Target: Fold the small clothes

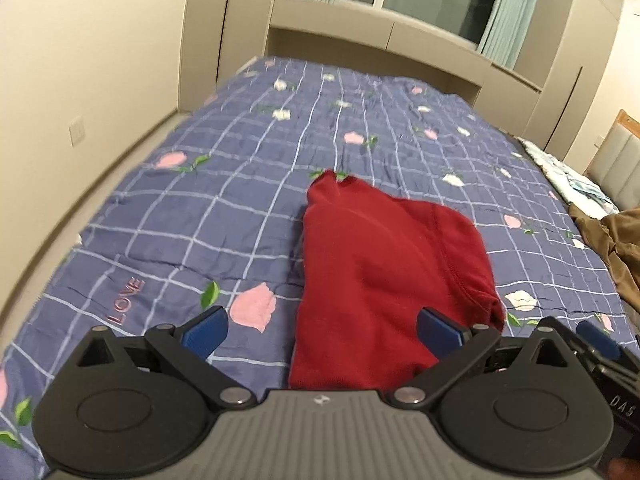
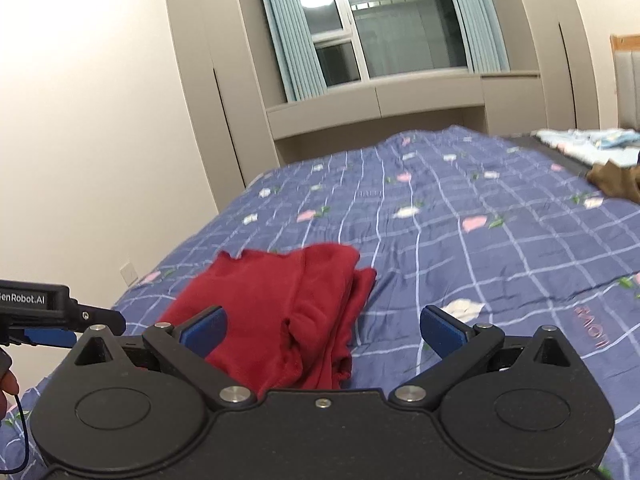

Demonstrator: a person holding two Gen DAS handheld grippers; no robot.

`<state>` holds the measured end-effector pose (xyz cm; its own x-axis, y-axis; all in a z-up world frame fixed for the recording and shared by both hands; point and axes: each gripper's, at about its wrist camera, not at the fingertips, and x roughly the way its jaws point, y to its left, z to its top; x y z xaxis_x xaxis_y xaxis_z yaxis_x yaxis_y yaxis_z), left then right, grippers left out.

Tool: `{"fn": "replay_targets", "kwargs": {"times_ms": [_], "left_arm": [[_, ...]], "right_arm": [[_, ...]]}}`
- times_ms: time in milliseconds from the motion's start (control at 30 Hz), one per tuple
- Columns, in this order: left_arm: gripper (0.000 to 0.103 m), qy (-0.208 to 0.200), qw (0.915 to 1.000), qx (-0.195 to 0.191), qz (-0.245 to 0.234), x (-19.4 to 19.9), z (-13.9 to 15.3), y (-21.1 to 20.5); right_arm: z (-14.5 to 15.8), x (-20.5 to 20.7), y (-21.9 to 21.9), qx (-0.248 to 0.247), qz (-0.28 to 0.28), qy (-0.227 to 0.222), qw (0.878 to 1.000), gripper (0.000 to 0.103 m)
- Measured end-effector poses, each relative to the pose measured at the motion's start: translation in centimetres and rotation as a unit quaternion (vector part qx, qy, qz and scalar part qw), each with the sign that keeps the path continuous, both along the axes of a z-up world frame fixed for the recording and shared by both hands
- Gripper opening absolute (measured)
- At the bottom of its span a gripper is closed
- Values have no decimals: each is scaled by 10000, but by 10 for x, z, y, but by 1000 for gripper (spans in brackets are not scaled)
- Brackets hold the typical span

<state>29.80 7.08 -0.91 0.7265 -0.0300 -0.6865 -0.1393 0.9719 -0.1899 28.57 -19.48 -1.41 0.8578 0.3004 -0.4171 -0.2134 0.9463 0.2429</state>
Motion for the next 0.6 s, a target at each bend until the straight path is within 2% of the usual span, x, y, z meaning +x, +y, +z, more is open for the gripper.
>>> {"fn": "replay_targets", "kwargs": {"times_ms": [333, 600], "left_arm": [[102, -468, 9983, 324, -108, -49, 18, -17], [102, -780, 9959, 398, -241, -97, 23, -26]], "right_arm": [[24, -51, -6, -182, -32, -476, 9987, 102], [32, -98, -5, -326, 25, -683, 9971, 103]]}}
